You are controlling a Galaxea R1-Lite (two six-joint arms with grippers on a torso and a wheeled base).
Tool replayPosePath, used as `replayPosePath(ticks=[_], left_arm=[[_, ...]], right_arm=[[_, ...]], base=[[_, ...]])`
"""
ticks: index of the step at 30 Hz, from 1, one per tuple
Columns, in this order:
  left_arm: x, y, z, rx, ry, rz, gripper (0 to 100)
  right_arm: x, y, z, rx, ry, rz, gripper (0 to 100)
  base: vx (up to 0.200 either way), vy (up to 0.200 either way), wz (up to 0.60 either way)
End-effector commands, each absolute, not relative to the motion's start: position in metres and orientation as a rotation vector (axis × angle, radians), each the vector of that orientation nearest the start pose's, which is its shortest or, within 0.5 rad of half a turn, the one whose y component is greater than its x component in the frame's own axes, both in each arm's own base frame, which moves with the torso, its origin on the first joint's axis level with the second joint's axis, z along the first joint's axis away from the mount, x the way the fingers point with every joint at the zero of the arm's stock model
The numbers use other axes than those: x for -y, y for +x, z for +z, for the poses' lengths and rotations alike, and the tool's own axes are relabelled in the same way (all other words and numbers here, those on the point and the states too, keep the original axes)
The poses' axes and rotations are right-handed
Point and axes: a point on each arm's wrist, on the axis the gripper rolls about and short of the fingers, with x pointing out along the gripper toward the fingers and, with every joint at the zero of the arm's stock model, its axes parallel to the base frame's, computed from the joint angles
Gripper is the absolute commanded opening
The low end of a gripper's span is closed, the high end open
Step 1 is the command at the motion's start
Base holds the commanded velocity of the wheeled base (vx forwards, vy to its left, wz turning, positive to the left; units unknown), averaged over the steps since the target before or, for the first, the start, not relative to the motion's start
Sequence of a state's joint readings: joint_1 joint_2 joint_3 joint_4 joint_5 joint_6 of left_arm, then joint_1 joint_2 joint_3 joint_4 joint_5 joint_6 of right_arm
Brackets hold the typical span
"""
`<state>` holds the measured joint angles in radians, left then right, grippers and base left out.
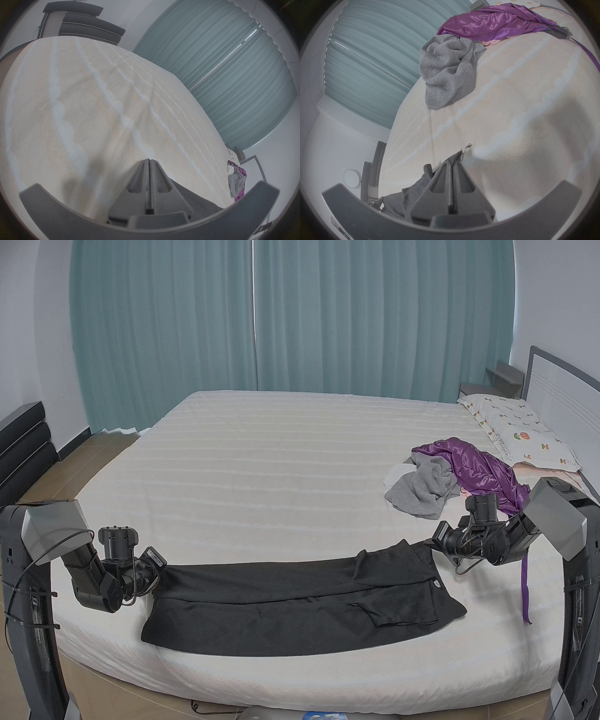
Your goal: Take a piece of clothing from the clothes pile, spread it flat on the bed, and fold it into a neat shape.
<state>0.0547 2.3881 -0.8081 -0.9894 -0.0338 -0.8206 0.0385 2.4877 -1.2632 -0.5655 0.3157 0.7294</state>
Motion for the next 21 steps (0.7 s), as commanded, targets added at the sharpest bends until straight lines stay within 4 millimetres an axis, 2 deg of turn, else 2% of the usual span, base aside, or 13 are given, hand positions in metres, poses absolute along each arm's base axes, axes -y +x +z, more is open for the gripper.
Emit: replayPosePath(ticks=[1, 12, 13, 14, 19, 21], left_arm=[[-0.020, 0.378, -0.027, -0.546, -0.822, 0.261, 0], [-0.020, 0.378, -0.026, -0.543, -0.825, 0.259, 0], [-0.020, 0.378, -0.026, -0.543, -0.826, 0.259, 0], [-0.020, 0.380, -0.026, -0.539, -0.826, 0.257, 100], [-0.021, 0.377, -0.023, -0.539, -0.831, 0.262, 100], [-0.023, 0.368, -0.011, -0.526, -0.838, 0.264, 100]], right_arm=[[-0.018, 0.449, -0.018, -0.747, 0.792, 0.076, 0], [-0.017, 0.448, -0.020, -0.754, 0.795, 0.072, 0], [-0.017, 0.447, -0.020, -0.756, 0.794, 0.072, 100], [-0.017, 0.447, -0.019, -0.753, 0.795, 0.073, 100], [-0.016, 0.437, 0.000, -0.742, 0.841, 0.061, 100], [-0.016, 0.426, 0.020, -0.725, 0.869, 0.061, 100]], base=[[0.000, 0.000, 0.00], [0.000, 0.000, 0.00], [0.000, 0.000, 0.00], [0.000, 0.000, 0.00], [0.000, 0.000, 0.00], [0.000, 0.000, 0.00]])
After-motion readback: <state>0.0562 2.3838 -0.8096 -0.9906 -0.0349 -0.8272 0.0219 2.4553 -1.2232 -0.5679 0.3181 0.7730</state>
